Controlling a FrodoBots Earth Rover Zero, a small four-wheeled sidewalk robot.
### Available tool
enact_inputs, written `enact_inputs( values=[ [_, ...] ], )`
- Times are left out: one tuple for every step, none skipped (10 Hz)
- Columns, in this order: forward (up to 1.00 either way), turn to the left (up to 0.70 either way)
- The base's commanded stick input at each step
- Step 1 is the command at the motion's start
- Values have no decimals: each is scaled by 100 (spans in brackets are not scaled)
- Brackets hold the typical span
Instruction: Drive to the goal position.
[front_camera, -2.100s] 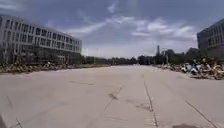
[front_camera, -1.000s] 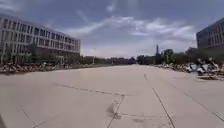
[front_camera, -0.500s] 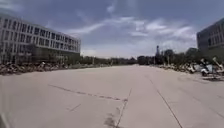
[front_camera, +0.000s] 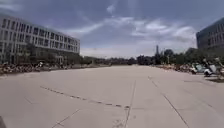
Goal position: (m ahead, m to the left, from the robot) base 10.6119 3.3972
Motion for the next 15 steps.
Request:
enact_inputs(
  values=[
    [60,0],
    [60,0],
    [60,0],
    [60,0],
    [60,0],
    [60,0],
    [60,0],
    [60,0],
    [60,0],
    [60,0],
    [60,0],
    [60,0],
    [60,0],
    [60,-8],
    [60,-13]
  ],
)
